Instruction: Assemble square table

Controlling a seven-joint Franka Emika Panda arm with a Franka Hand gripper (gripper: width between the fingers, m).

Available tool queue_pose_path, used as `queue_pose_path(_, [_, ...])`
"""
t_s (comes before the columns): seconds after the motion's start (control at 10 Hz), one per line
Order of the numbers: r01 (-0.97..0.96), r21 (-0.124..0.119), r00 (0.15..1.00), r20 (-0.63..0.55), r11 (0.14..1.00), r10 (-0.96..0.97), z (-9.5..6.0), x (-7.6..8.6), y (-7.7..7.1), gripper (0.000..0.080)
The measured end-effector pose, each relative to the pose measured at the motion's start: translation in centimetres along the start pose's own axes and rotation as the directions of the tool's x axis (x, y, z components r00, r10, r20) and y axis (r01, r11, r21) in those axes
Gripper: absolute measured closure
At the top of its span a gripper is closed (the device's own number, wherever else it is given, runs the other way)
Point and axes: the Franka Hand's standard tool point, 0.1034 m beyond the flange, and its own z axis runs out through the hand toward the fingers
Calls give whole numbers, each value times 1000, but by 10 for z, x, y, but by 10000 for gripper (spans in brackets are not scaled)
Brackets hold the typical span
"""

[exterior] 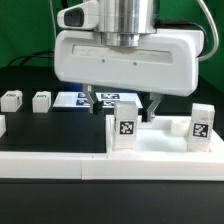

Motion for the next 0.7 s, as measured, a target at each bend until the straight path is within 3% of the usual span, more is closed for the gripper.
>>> queue_pose_path(0.3, [410,-8,912,-16,912,-410,-1,4,-1,150])
queue_pose_path(0.4, [377,-7,926,-16,926,-377,-1,4,-1,150])
queue_pose_path(0.6, [347,-7,938,-16,938,-347,-1,4,0,413])
queue_pose_path(0.7, [291,-5,957,-16,957,-291,0,4,0,413])
